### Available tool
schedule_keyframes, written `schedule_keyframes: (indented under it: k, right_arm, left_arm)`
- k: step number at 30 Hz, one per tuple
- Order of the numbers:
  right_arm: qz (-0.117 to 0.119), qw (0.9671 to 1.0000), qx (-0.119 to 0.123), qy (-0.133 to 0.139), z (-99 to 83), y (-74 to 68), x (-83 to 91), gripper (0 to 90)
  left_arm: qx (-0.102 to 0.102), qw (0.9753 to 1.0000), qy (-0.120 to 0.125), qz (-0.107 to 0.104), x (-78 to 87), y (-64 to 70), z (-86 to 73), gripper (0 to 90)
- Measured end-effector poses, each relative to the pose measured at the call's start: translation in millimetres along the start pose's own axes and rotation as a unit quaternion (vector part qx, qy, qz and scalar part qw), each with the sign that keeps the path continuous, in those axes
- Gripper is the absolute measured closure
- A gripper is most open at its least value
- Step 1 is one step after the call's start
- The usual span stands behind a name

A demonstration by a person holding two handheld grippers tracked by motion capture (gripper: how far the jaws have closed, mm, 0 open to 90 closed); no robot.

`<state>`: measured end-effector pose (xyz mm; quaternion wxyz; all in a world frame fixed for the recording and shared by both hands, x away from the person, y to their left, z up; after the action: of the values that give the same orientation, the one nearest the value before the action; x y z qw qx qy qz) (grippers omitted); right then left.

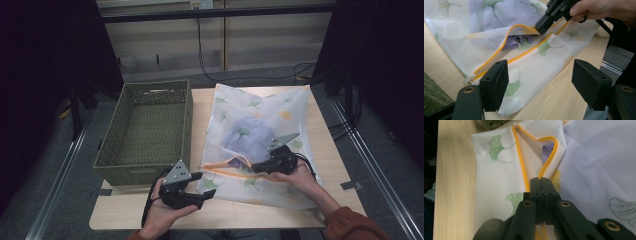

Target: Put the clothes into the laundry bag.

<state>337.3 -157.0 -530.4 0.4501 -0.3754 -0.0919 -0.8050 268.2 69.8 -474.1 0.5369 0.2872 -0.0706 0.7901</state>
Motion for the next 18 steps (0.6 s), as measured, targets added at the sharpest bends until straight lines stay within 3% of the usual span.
schedule_keyframes:
  k: [8,13,18]
  right_arm:
    - [0.012,0.9991,0.003,-0.041,-13.0,1.2,-11.2,89.4]
    - [-0.017,0.9975,0.021,-0.065,-20.6,7.5,-13.7,89.6]
    - [-0.054,0.9961,0.027,-0.065,-20.9,12.1,-8.9,85.1]
  left_arm:
    - [0.006,0.9998,-0.018,0.002,-7.1,1.1,-12.8,29.2]
    - [0.002,0.9997,-0.023,-0.002,-10.5,2.0,-16.2,28.9]
    - [0.009,0.9998,-0.020,0.001,-11.4,-2.1,-18.4,28.7]
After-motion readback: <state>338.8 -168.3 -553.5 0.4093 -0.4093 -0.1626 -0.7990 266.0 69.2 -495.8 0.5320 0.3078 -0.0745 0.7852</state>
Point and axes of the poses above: each handheld gripper's, and its own axes: x roughly backward along the jaws, z roughly out of its top, y roughly to its right, the point moved 8 cm from there along -x, roughly forward along the jaws, and after that the axes turned 5 degrees about -z, right-handed, at the moved point
